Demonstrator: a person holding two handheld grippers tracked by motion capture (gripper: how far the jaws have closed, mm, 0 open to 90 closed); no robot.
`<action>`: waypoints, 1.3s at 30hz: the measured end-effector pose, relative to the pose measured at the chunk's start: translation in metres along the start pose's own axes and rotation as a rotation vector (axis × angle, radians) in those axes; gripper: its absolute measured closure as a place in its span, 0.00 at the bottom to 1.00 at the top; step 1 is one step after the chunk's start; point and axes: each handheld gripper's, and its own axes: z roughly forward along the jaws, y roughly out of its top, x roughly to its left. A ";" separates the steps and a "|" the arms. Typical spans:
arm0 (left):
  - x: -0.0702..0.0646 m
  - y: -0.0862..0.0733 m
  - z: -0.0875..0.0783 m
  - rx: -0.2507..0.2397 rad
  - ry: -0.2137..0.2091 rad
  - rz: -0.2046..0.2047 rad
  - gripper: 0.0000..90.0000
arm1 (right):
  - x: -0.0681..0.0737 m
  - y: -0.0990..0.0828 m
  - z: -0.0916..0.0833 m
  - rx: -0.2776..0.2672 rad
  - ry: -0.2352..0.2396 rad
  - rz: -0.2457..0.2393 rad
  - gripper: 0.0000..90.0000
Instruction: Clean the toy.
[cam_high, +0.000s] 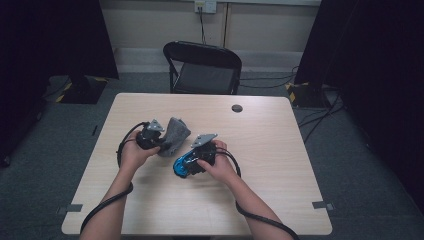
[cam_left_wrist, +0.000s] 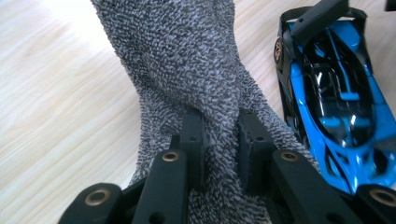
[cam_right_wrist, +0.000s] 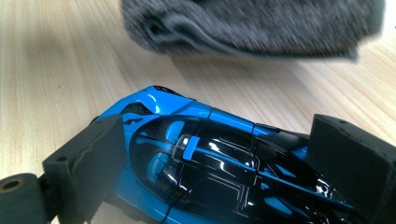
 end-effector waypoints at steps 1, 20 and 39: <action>-0.001 0.002 0.003 0.002 -0.003 -0.003 0.83 | 0.000 0.000 0.000 -0.003 0.001 0.000 0.05; -0.010 0.019 0.044 0.026 -0.016 0.042 0.83 | 0.000 0.000 0.000 0.001 0.001 0.000 0.05; -0.019 0.031 0.061 -0.052 0.006 0.000 0.58 | 0.000 0.000 0.000 -0.003 0.002 0.002 0.05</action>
